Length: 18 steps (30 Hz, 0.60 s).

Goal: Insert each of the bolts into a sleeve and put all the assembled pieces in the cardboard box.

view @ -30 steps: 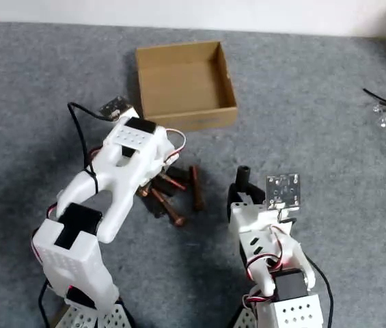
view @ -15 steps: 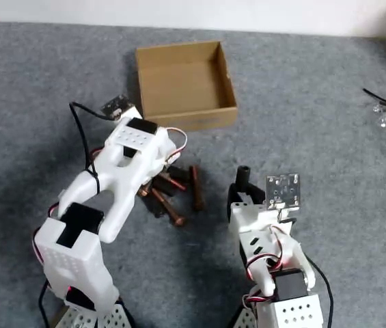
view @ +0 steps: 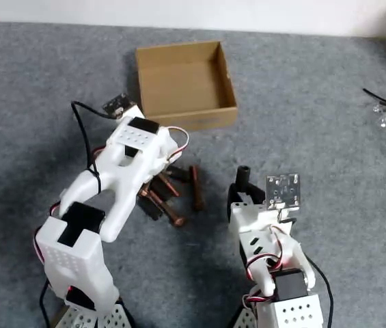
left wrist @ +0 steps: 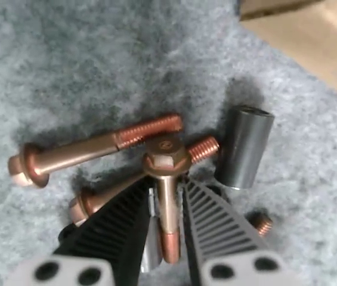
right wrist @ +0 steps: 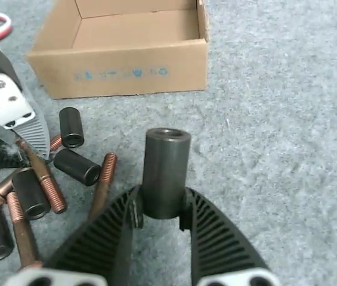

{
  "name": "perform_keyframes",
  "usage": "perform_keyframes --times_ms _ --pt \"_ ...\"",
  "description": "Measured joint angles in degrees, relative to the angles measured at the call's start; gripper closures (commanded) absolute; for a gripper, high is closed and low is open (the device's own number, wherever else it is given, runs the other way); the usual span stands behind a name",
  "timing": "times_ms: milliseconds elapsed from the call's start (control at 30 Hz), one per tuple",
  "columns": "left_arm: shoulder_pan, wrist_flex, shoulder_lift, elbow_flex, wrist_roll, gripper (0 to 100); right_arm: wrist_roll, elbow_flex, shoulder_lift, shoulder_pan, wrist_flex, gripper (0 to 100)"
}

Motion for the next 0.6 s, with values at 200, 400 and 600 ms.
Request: perform_keyframes --times_ms 200,400,600 --pt "0.0 -0.1 -0.4 0.0 -2.5 100 0.0 0.0 0.0 0.0 0.0 99.5" --pt "0.0 1.8 -5.8 0.9 -3.4 100 0.0 0.0 0.0 0.0 0.0 99.5" --pt "-0.2 4.0 -12.1 3.0 -8.6 100 0.0 0.0 0.0 0.0 0.0 99.5"
